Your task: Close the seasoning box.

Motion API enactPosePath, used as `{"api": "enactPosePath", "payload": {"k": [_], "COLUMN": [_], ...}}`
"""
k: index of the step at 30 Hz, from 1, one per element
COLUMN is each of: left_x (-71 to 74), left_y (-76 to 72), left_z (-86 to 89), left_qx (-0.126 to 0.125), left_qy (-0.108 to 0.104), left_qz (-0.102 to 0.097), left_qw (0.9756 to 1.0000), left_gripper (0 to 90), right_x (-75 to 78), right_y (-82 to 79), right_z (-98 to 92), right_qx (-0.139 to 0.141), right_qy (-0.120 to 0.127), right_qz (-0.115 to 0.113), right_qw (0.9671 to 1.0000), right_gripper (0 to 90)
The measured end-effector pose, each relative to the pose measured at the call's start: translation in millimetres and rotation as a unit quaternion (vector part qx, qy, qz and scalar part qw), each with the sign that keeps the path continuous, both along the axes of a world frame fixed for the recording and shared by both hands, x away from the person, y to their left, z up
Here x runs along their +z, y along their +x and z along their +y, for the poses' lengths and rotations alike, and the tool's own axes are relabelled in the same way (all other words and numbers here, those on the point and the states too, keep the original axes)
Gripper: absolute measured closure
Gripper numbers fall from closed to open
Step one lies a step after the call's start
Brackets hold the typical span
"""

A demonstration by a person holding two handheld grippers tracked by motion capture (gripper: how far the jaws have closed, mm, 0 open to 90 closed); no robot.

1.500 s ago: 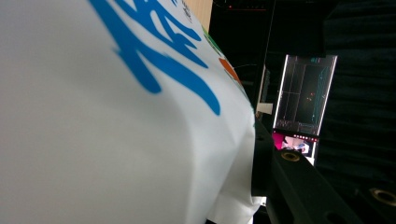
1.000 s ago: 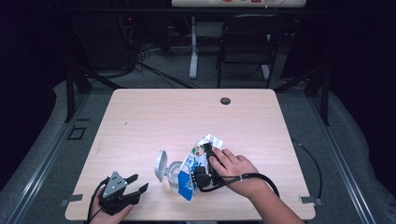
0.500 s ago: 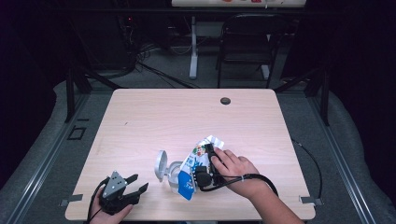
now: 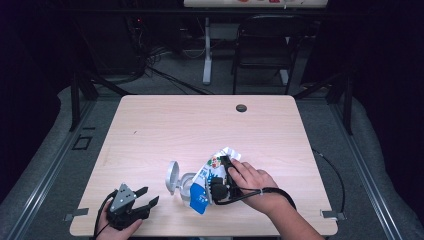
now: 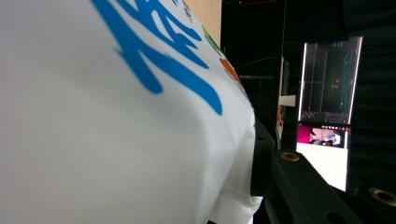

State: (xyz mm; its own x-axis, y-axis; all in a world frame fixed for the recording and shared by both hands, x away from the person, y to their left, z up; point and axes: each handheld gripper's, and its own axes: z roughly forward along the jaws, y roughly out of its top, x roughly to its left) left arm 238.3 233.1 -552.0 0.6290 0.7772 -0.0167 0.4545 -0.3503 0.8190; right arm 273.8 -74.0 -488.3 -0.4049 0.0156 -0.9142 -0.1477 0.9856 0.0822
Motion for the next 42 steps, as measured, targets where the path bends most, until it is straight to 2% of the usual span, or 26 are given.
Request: {"api": "enactPosePath", "payload": {"k": [2,3,7,8,11,13,17,21,23,28,30,33,34,38,42], "left_x": [0.0,0.0,0.0,0.0,-0.4,-0.3,0.0,0.0,0.1,0.2,0.1,0.1,0.1,0.3,0.3], "left_y": [0.0,0.0,0.1,0.1,0.1,0.1,0.0,-0.2,0.0,0.0,0.0,0.0,0.0,0.1,0.2], "left_z": [0.1,0.2,0.1,0.1,0.1,0.1,0.0,-0.4,0.0,0.2,0.0,0.0,0.0,0.2,0.4], "left_qx": [0.001,0.001,0.000,0.000,0.002,0.002,0.001,0.001,0.000,0.000,0.000,0.000,0.000,0.000,0.000], "left_qy": [-0.001,-0.001,0.000,0.000,-0.002,-0.002,0.000,0.000,0.001,0.001,0.001,0.001,0.001,0.001,0.002], "left_qz": [0.001,0.001,0.001,0.001,-0.002,-0.002,0.001,0.000,-0.001,0.000,0.000,-0.001,0.000,-0.001,-0.001], "left_qw": [1.0000,1.0000,1.0000,1.0000,1.0000,1.0000,1.0000,1.0000,1.0000,1.0000,1.0000,1.0000,1.0000,1.0000,1.0000], "left_gripper": [46.6,46.7,46.6,46.6,46.6,46.6,46.6,46.6,46.7,46.6,46.6,46.6,46.6,46.6,46.6], "right_x": [1.5,0.6,1.6,-0.3,-1.2,-1.2,-3.4,-4.0,-4.9,-3.8,-5.7,-5.5,-4.0,-5.1,-4.4], "right_y": [0.0,0.9,1.4,2.3,2.7,2.6,3.0,2.8,3.5,3.1,3.8,4.0,3.7,4.1,4.1], "right_z": [-0.5,-1.3,-1.9,-2.4,-3.1,-3.4,-4.4,-4.9,-5.4,-5.8,-6.2,-6.6,-6.7,-7.4,-7.5], "right_qx": [-0.006,-0.004,-0.012,-0.008,-0.011,-0.014,-0.017,-0.020,-0.018,-0.024,-0.022,-0.024,-0.026,-0.026,-0.027], "right_qy": [0.002,0.015,0.018,0.030,0.039,0.036,0.053,0.053,0.063,0.057,0.071,0.074,0.066,0.081,0.085], "right_qz": [0.005,0.009,0.017,0.021,0.031,0.032,0.041,0.042,0.046,0.047,0.051,0.054,0.054,0.061,0.064], "right_qw": [1.0000,0.9998,0.9996,0.9993,0.9987,0.9987,0.9976,0.9975,0.9968,0.9970,0.9960,0.9955,0.9960,0.9946,0.9940], "right_gripper": [73.1,73.1,73.1,73.1,73.1,73.1,73.2,73.2,73.2,73.3,73.2,73.3,73.3,73.3,73.3]}}
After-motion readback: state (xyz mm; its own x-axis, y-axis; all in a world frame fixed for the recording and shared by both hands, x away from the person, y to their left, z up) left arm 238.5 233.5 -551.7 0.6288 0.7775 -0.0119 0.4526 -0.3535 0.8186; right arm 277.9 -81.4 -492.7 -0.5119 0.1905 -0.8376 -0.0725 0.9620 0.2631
